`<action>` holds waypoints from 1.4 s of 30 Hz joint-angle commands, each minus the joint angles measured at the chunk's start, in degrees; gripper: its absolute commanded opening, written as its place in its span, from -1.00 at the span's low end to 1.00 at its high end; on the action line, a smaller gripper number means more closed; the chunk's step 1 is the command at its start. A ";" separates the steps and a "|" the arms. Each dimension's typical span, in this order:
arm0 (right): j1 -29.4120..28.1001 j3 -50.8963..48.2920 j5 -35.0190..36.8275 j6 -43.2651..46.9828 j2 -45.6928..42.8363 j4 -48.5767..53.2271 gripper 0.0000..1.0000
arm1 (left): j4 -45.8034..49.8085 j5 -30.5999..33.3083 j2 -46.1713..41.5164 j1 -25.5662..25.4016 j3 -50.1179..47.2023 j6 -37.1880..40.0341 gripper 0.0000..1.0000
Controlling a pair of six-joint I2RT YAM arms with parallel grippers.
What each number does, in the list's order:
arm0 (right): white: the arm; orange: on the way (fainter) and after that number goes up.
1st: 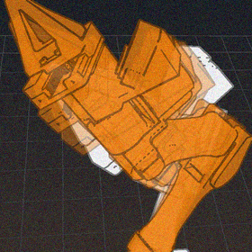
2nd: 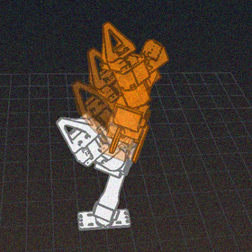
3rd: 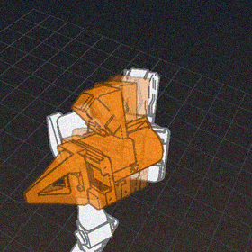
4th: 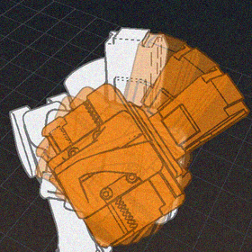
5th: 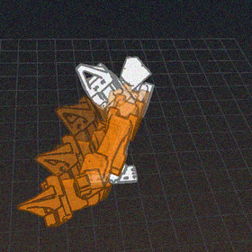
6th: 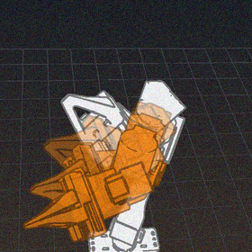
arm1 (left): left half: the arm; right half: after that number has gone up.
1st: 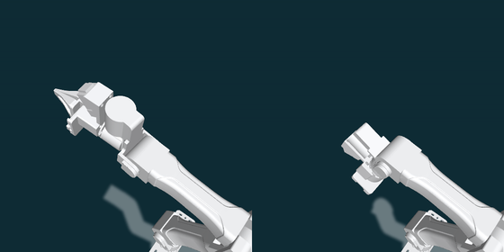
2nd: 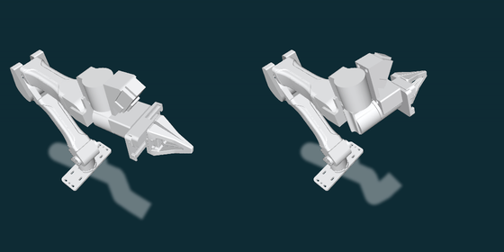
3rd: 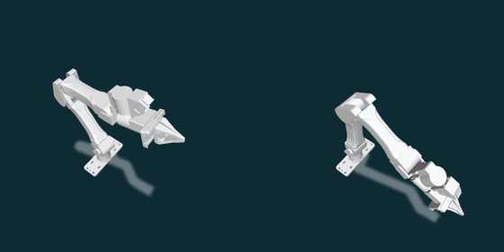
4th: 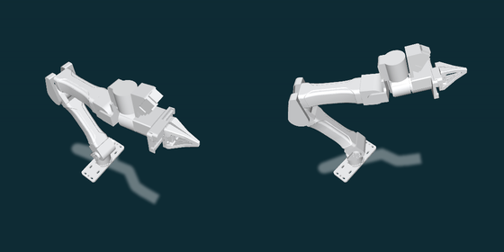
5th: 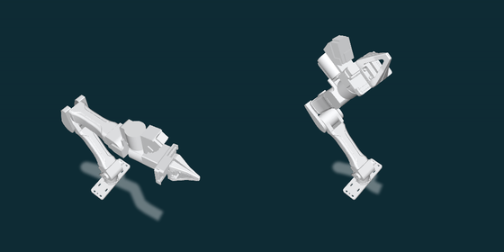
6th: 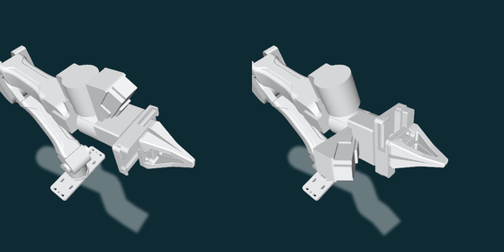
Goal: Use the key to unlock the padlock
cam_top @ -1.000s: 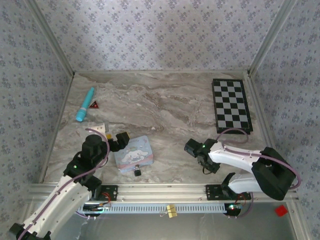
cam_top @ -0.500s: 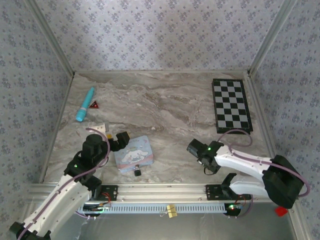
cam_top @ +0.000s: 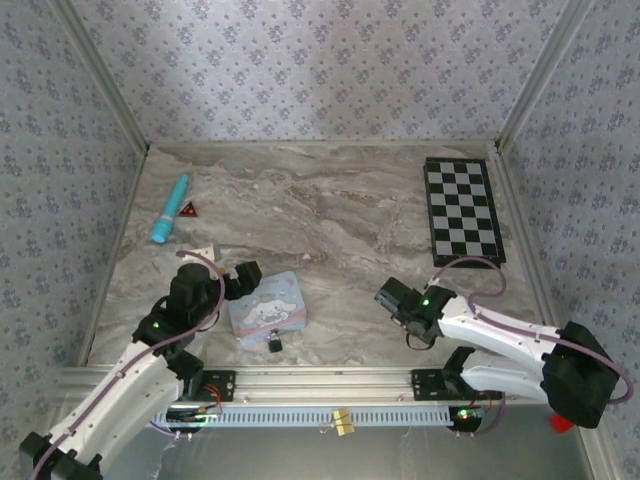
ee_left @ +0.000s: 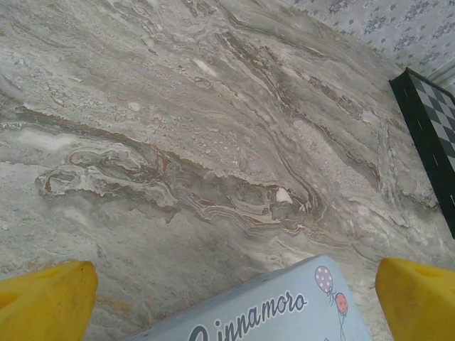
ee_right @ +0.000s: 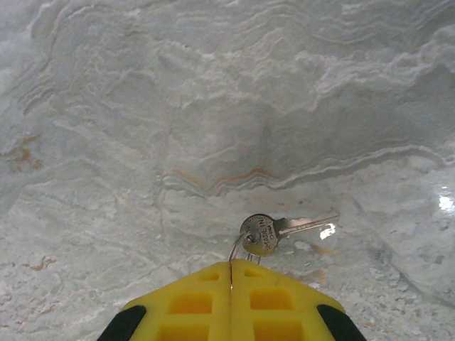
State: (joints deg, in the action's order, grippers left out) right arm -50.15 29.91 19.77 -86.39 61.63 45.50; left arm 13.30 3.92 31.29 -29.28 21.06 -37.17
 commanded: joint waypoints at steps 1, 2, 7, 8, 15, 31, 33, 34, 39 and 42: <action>-0.76 -0.19 0.94 -1.43 1.46 0.73 -1.00 | -1.11 -0.28 -0.09 -0.03 2.23 -0.62 1.00; -0.79 -0.34 0.70 -1.70 1.80 0.61 -1.00 | -1.10 -0.22 -0.15 -0.07 2.23 -0.61 1.00; -0.91 -1.74 0.09 -2.86 1.42 0.33 -1.00 | -1.00 0.03 -0.26 -0.07 1.98 -0.61 1.00; -0.91 -1.79 0.17 -3.12 1.16 0.86 -1.00 | -1.00 0.05 -0.35 -0.08 1.89 -0.59 1.00; -0.23 -1.61 0.37 -1.74 -0.69 1.84 -0.30 | -1.26 0.08 -0.17 -0.01 1.80 -0.45 1.00; 9.24 -8.80 -6.28 -0.36 -1.89 -10.71 0.09 | -1.28 0.21 -0.81 -0.02 1.27 -0.62 1.00; 10.17 -8.72 -6.24 0.66 -1.52 -10.54 0.04 | -1.34 0.21 -0.70 -0.01 1.36 -0.61 1.00; 10.68 -8.60 -6.03 1.27 -1.38 -10.60 0.00 | -1.35 0.22 -0.70 -0.07 1.44 -0.61 1.00; 11.63 -8.11 -5.18 3.06 -1.03 -10.78 -0.19 | -1.26 0.38 -0.62 -0.02 1.35 -0.52 1.00; 11.65 -7.47 -4.43 3.78 -0.64 -10.39 -0.28 | -1.50 0.41 -0.46 -0.07 1.27 -0.69 1.00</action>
State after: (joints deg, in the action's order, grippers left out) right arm -39.33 24.27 13.02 -83.74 59.13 41.39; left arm 13.30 3.92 30.85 -29.28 21.06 -37.17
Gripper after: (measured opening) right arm 0.367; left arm 0.999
